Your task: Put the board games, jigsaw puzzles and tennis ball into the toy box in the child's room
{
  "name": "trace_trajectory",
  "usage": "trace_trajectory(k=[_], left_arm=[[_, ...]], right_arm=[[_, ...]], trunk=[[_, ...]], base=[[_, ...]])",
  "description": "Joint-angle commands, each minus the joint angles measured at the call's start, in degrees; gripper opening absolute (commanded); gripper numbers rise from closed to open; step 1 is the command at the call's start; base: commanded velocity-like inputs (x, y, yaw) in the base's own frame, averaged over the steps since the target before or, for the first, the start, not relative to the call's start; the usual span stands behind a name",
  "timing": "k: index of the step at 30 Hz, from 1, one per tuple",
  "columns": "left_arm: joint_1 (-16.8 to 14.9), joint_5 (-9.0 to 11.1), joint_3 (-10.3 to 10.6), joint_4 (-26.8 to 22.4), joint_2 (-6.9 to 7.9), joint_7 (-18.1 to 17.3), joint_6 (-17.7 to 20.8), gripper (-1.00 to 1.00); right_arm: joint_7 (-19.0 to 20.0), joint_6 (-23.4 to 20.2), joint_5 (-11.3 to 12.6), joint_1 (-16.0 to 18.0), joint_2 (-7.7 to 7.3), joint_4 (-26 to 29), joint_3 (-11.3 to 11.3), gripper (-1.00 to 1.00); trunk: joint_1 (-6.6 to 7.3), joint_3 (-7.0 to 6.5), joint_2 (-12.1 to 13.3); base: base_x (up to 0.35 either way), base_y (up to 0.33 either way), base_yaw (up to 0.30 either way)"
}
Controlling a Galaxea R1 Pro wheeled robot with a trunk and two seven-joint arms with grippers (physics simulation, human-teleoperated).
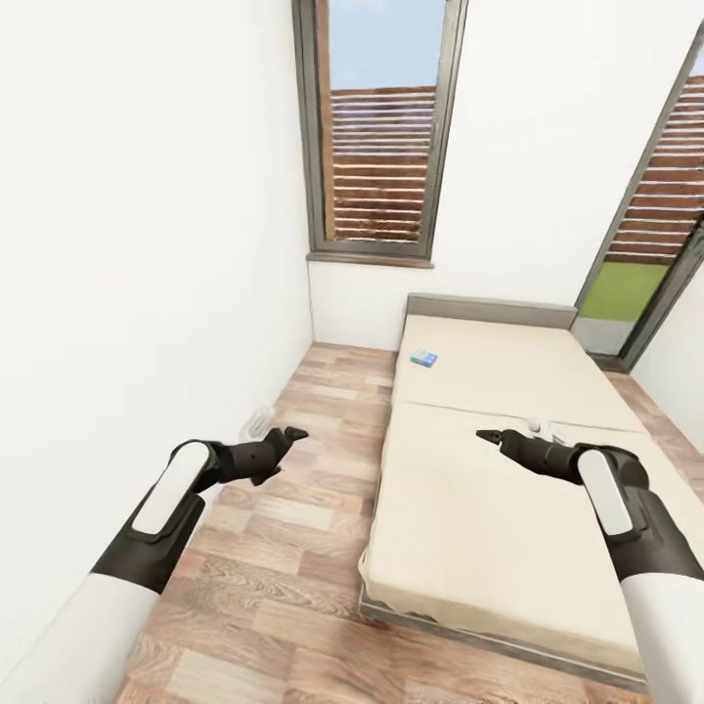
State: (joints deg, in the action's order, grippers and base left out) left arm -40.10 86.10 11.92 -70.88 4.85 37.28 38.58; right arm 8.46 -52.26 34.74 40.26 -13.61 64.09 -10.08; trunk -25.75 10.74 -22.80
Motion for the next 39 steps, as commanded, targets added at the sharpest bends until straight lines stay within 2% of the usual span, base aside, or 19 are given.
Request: trace_trajectory(k=[1, 13, 18, 20, 21, 25, 26, 28, 29, 32, 35, 39], left_arm=[[-0.17, 0.42, 0.07, 0.62, 0.13, 0.68, -0.09, 1.0], [-0.35, -2.34, -0.3, 3.05, 0.78, 0.99, 0.17, 1.0], [0.0, -3.03, -0.15, 2.1, 1.4, 1.0, 0.43, 1.0], [0.79, -3.32, 0.12, 0.83, 2.1, 0.8, 0.74, 1.0], [0.79, -3.32, 0.12, 0.83, 2.1, 0.8, 0.74, 1.0], [5.14, -4.67, 0.83, -4.07, 3.42, -0.57, 1.04, 1.0], [5.14, -4.67, 0.83, -4.07, 3.42, -0.57, 1.04, 1.0], [7.53, -6.26, 1.03, -7.08, 3.83, -1.93, 1.11, 1.0], [7.53, -6.26, 1.03, -7.08, 3.83, -1.93, 1.11, 1.0], [11.21, -9.18, 1.22, -11.23, 4.12, -4.4, 1.19, 1.0], [14.57, -11.33, 1.33, -13.45, 4.04, -6.19, 0.99, 1.0], [16.27, -12.05, 1.26, -14.07, 4.04, -6.96, 0.83, 1.0]], right_arm=[[0.57, -0.26, -0.63, 0.15, 0.04, -0.48, -0.09, 1.0], [0.45, -0.26, -0.83, 0.86, 0.1, -2.25, 0.09, 1.0], [0.46, -0.24, -0.91, 0.87, 0.41, -2.49, 1.4, 1.0], [0.36, -0.23, -0.99, 0.78, 0.69, -2.58, 3.44, 1.0], [0.36, -0.23, -0.99, 0.78, 0.69, -2.58, 3.44, 1.0], [-1.39, -0.2, -1.06, 0.68, 0.96, -2.68, 9.88, 1.0], [-1.39, -0.2, -1.06, 0.68, 0.96, -2.68, 9.88, 1.0], [-2.68, -0.21, -1.07, 0.6, 1.02, -2.36, 13.13, 1.0], [-2.68, -0.21, -1.07, 0.6, 1.02, -2.36, 13.13, 1.0], [-4.0, -0.25, -1.03, 0.49, 1.05, -1.91, 16.96, 1.0], [-4.68, -0.28, -1.01, 0.42, 1.05, -1.59, 19.08, 1.0], [-4.9, -0.27, -1.01, 0.36, 0.96, -1.4, 19.87, 1.0]], trunk=[[-0.04, 0.09, -0.12], [-0.04, -0.31, -0.12], [-0.04, -0.48, -0.12], [-0.04, -0.54, -0.12], [-0.04, -0.58, -0.12], [-0.04, -0.71, -0.12], [-0.04, -0.74, -0.12], [-0.04, -0.81, -0.12], [-0.04, -0.84, -0.12], [-0.04, -0.94, -0.12], [-0.04, -1.04, -0.12], [-0.04, -1.17, -0.12]], base=[[0.0, 0.0, -0.281], [0.0, 0.0, -0.281], [0.0, 0.0, -0.281], [0.0, 0.0, -0.281], [0.0, 0.0, -0.281], [0.0, 0.0, -0.281], [0.0, 0.0, -0.28], [0.0, 0.0, -0.28], [0.0, 0.0, -0.28], [0.0, 0.0, -0.28], [0.0, 0.0, -0.28], [0.0, 0.0, -0.27]])
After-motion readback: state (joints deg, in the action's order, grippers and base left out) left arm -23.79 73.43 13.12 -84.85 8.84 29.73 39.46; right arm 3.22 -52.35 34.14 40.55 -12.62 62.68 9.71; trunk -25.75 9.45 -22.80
